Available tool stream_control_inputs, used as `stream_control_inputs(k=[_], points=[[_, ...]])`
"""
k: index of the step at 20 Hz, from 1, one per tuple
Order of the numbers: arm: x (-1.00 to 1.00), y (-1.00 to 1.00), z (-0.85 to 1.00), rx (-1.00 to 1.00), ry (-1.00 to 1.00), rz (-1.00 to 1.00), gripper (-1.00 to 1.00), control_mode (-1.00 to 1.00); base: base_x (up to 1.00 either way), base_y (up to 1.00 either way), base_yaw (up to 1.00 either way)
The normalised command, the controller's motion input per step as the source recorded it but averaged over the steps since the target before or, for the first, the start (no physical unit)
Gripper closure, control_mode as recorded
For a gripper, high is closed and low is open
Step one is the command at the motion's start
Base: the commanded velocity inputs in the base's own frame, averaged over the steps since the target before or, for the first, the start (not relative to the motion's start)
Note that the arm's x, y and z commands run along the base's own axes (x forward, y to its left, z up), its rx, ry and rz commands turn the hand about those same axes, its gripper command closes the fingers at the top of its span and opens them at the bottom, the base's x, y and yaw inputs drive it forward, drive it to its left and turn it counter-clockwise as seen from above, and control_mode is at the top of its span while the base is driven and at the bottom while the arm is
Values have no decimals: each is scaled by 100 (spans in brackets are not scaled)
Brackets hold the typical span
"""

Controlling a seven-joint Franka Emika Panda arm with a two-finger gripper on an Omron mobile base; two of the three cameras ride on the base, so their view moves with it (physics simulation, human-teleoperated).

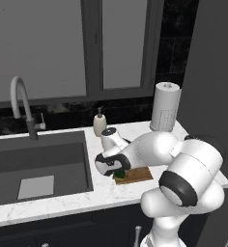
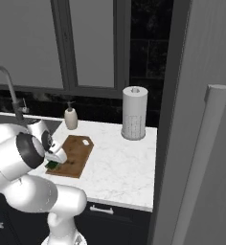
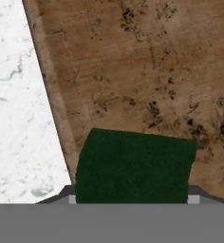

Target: Pick up the sponge from the counter and clean the cutting board by briefly scrubbing or pressing down on the cutting board. Once finished, release the sponge.

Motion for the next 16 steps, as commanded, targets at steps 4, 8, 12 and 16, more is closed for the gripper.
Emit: stream_control_inputs(k=[4, 8, 12, 16], points=[[31, -3, -8, 0, 0, -9, 100, -100, 0, 0, 0], [30, -4, -23, 0, 0, -10, 100, -100, 0, 0, 0], [29, -12, -29, 0, -2, -8, 100, -100, 0, 0, 0], [28, -16, -24, 0, -4, -9, 100, -100, 0, 0, 0]])
